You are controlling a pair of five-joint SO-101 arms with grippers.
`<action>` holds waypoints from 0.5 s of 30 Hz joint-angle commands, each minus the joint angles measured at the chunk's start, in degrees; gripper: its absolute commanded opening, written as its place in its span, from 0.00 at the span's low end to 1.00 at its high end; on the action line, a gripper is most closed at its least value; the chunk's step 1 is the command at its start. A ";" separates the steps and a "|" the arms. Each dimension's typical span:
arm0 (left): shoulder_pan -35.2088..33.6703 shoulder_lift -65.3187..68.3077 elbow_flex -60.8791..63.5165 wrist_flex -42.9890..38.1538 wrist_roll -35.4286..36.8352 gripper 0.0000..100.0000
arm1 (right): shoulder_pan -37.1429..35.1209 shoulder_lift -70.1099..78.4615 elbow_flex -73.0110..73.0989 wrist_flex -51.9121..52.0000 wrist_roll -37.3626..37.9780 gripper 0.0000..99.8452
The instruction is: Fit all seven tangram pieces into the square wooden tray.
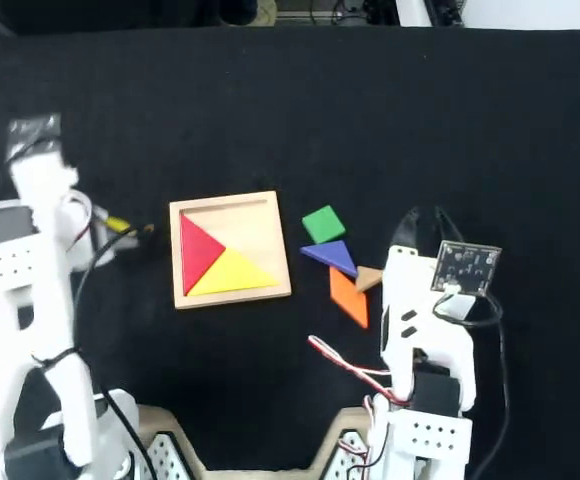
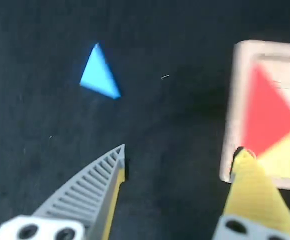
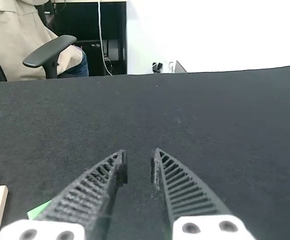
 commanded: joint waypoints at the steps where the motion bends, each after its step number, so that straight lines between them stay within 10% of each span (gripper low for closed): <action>1: -10.07 -4.04 7.16 -7.03 -0.44 0.33 | -0.97 0.75 0.04 0.35 0.53 0.10; 15: -1.10 5.80 15.78 -15.38 16.97 0.33 | -11.87 0.75 -8.92 13.80 12.48 0.10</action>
